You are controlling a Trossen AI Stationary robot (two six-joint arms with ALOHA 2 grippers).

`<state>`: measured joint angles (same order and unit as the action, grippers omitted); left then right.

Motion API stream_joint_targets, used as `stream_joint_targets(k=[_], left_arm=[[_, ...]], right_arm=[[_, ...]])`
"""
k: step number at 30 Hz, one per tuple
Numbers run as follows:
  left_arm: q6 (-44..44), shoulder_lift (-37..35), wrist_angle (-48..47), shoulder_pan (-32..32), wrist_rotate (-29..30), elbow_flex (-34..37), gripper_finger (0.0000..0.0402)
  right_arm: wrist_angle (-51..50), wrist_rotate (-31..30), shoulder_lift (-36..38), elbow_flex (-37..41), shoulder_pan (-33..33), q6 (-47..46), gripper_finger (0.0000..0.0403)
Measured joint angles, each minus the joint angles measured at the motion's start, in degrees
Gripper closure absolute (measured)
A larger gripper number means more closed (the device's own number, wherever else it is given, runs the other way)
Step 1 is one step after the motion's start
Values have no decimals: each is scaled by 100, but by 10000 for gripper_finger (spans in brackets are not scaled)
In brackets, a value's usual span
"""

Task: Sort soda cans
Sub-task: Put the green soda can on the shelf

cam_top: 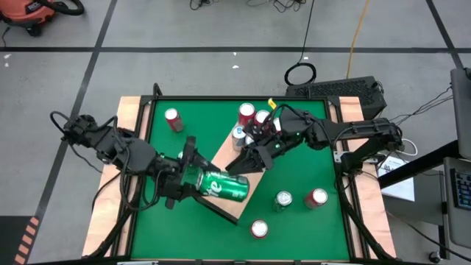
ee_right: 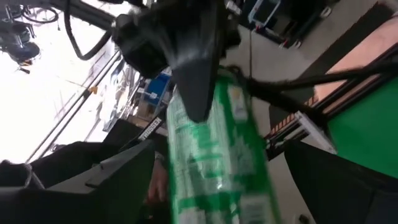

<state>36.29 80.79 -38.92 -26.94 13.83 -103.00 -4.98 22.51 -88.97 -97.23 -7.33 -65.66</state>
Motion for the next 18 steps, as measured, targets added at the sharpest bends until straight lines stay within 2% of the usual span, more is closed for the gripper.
stream_joint_targets(k=[4,9,13,18], left_arm=[[-111,-17,4,-34,93,-2,109],[-1088,-17,-81,-57,102,-5,109],[-1725,-22,-231,-50,117,-7,109],[-2380,-15,-131,-28,253,-9,109]], right_arm=[[-40,-263,0,0,-2,242,52],[48,-691,80,-5,-57,745,53],[-463,-1652,127,-361,-247,1513,53],[-1868,-3181,107,-1331,-737,2883,53]])
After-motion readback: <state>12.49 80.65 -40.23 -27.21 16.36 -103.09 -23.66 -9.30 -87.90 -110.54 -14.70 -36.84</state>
